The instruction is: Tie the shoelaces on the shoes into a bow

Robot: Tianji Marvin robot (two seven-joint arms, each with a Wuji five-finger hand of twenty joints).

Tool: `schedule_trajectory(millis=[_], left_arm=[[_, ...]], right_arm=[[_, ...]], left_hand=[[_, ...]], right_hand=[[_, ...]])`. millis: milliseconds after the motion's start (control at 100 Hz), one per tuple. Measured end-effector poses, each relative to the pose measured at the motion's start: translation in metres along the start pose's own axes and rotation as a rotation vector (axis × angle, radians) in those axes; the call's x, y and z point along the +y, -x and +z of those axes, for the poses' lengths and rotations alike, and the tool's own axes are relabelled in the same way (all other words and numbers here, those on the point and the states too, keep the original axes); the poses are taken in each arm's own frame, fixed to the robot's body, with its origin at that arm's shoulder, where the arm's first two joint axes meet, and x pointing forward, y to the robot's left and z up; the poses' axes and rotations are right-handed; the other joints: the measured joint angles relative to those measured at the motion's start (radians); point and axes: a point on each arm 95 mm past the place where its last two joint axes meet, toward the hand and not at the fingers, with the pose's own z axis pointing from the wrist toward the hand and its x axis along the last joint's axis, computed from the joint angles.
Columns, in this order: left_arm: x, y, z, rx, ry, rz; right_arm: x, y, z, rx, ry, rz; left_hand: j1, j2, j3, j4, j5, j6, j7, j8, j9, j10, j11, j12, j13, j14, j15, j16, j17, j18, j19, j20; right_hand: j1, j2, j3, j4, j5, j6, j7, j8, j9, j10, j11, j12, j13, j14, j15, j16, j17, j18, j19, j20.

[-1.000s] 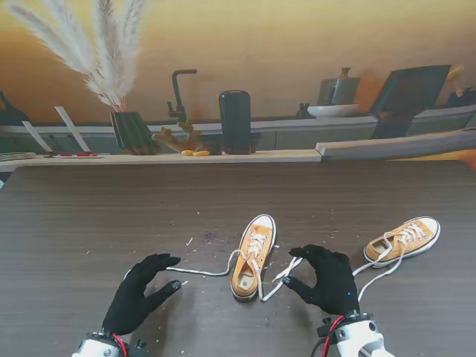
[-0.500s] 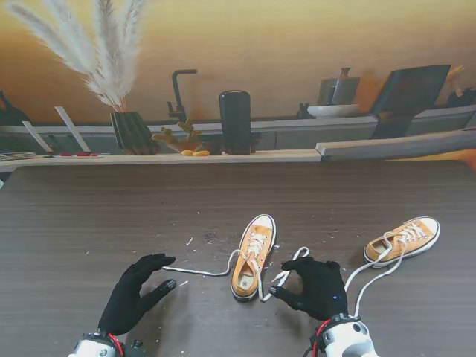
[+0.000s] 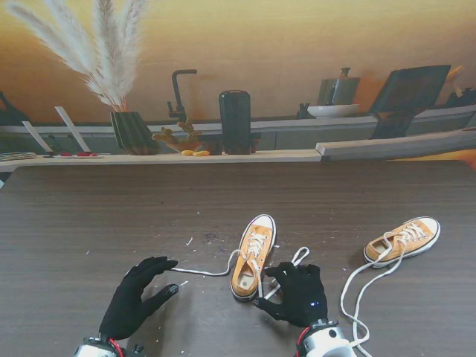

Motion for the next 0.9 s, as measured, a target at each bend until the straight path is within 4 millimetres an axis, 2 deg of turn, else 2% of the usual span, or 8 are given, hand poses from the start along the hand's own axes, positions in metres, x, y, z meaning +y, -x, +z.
schedule_trajectory(millis=[110,240,410,530,590,660,850,900], left_arm=[[0.000,0.000,0.000,0.008,0.002,-0.003],[0.000,-0.001,0.000,0.012,0.007,-0.005],[0.001,-0.001,0.000,0.013,0.009,-0.007],[0.001,-0.001,0.000,0.015,0.011,-0.008],[0.001,-0.001,0.000,0.017,0.012,-0.009],[0.001,-0.001,0.000,0.018,0.012,-0.009],[0.001,-0.001,0.000,0.019,0.013,-0.010],[0.001,-0.001,0.000,0.019,0.012,-0.010]], right_arm=[[-0.004,-0.002,0.002,-0.018,-0.025,-0.042],[-0.010,-0.003,0.005,-0.010,-0.042,-0.040],[-0.018,-0.005,0.010,0.004,-0.055,-0.060],[-0.024,-0.004,0.014,0.011,-0.061,-0.057],[-0.026,-0.003,0.016,0.014,-0.060,-0.063],[-0.028,-0.004,0.021,0.017,-0.032,-0.072],[-0.028,-0.001,0.040,-0.002,0.111,-0.035],[-0.028,-0.001,0.044,-0.002,0.111,-0.036]], left_hand=[[0.000,0.000,0.000,0.000,0.000,0.000,0.000,0.000,0.000,0.000,0.000,0.000,0.000,0.000,0.000,0.000,0.000,0.000,0.000,-0.001],[0.000,0.000,0.000,0.000,0.000,0.000,0.000,0.000,0.000,0.000,0.000,0.000,0.000,0.000,0.000,0.000,0.000,0.000,0.000,-0.001],[0.000,0.000,0.000,0.000,0.000,0.000,0.000,0.000,0.000,0.000,0.000,0.000,0.000,0.000,0.000,0.000,0.000,0.000,0.000,-0.001],[0.000,0.000,0.000,0.000,0.000,0.000,0.000,0.000,0.000,0.000,0.000,0.000,0.000,0.000,0.000,0.000,0.000,0.000,0.000,-0.001],[0.000,0.000,0.000,0.000,0.000,0.000,0.000,0.000,0.000,0.000,0.000,0.000,0.000,0.000,0.000,0.000,0.000,0.000,0.000,-0.001],[0.000,0.000,0.000,0.000,0.000,0.000,0.000,0.000,0.000,0.000,0.000,0.000,0.000,0.000,0.000,0.000,0.000,0.000,0.000,-0.001],[0.000,0.000,0.000,0.000,0.000,0.000,0.000,0.000,0.000,0.000,0.000,0.000,0.000,0.000,0.000,0.000,0.000,0.000,0.000,-0.001],[0.000,0.000,0.000,0.000,0.000,0.000,0.000,0.000,0.000,0.000,0.000,0.000,0.000,0.000,0.000,0.000,0.000,0.000,0.000,-0.001]], right_hand=[[0.000,0.000,-0.012,0.000,-0.006,0.081,-0.035,-0.005,-0.031,0.014,-0.002,0.001,-0.012,0.000,-0.003,0.000,-0.013,-0.001,-0.003,0.005],[0.000,0.000,-0.014,0.000,-0.006,0.113,-0.046,-0.025,-0.038,0.016,-0.004,0.001,-0.012,0.000,-0.010,0.000,-0.013,-0.001,-0.003,0.005],[0.013,-0.033,-0.021,0.000,-0.005,0.109,-0.047,-0.027,-0.038,0.017,-0.004,0.001,-0.012,0.000,-0.010,0.000,-0.013,-0.001,-0.003,0.005],[0.069,-0.083,-0.018,0.012,-0.005,0.066,0.004,-0.027,-0.038,0.017,0.011,0.001,-0.012,-0.001,-0.008,0.031,-0.010,-0.002,-0.003,0.005],[0.067,-0.170,0.167,0.012,-0.003,0.053,0.031,-0.014,-0.038,0.017,0.021,0.001,-0.022,-0.001,-0.008,0.068,-0.003,-0.002,-0.003,0.002],[0.065,-0.247,0.332,-0.020,0.027,0.041,0.083,0.011,-0.017,0.017,0.029,0.001,-0.009,-0.002,0.005,0.074,0.011,-0.002,0.002,0.001],[0.056,-0.362,0.479,-0.032,0.158,-0.008,0.178,0.072,0.100,0.016,0.080,0.019,0.059,-0.004,0.044,0.128,0.086,0.013,0.056,-0.008],[0.088,-0.354,0.491,-0.032,0.204,-0.023,0.200,0.077,0.134,0.016,0.086,0.024,0.081,-0.005,0.054,0.139,0.101,0.019,0.067,-0.008]])
